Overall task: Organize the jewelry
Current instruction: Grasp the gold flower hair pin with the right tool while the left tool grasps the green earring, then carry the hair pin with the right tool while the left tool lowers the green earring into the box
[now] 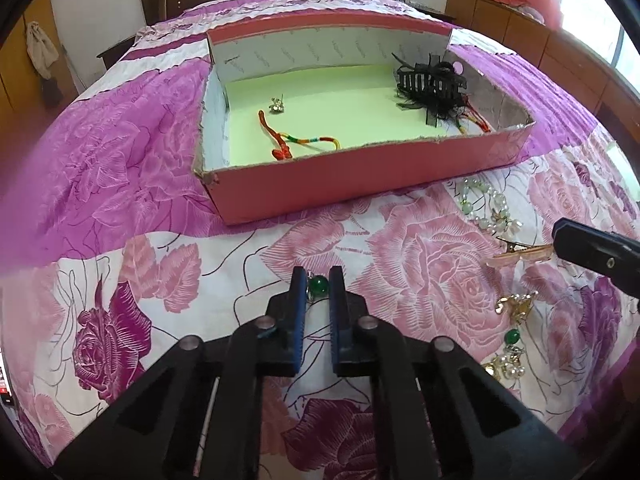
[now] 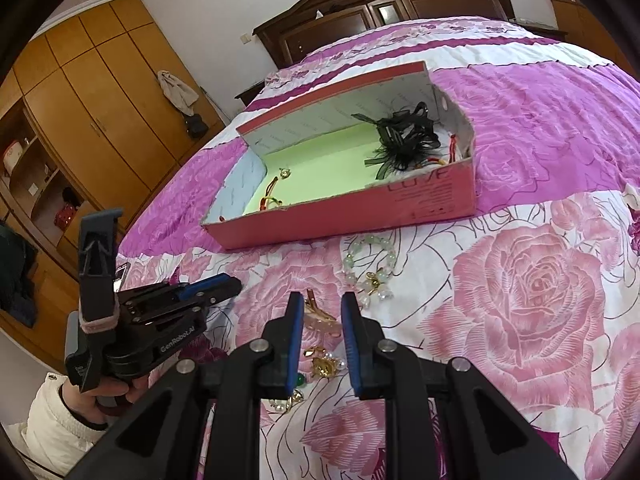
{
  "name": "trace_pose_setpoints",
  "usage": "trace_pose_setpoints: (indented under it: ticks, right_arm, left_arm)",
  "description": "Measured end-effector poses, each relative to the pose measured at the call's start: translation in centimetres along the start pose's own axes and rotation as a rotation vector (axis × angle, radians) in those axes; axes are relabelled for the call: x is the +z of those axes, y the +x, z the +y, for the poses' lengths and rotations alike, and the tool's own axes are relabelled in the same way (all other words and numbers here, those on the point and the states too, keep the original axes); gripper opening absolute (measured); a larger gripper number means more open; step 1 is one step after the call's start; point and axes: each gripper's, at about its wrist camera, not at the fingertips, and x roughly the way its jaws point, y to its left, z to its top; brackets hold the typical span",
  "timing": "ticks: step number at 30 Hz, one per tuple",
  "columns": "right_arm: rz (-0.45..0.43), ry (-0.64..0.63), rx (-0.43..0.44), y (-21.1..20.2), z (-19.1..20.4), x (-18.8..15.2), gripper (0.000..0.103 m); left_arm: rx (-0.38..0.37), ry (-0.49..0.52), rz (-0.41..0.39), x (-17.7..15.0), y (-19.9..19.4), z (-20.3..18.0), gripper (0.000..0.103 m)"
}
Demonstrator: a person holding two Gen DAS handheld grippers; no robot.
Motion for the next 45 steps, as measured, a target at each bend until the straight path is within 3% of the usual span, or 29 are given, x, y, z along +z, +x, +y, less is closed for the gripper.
trace_pose_setpoints:
  ticks: [12, 19, 31, 45]
  right_arm:
    - [-0.052, 0.000, 0.000, -1.4, 0.2, 1.0, 0.021]
    - [-0.117, -0.020, 0.003, -2.4, 0.7, 3.4, 0.021]
    - [-0.177, -0.006, -0.034, -0.7, -0.6, 8.4, 0.021]
    - [-0.095, -0.012, -0.113, 5.4, -2.5, 9.1, 0.021]
  left_arm:
    - [-0.056, -0.028, -0.105, 1.9, -3.7, -0.2, 0.002]
    - [-0.058, -0.028, -0.153, 4.1, -4.3, 0.1, 0.002]
    - [-0.051, -0.042, -0.157, 7.6, -1.6, 0.7, 0.002]
    - [-0.043, -0.067, -0.095, 8.9, 3.3, 1.2, 0.002]
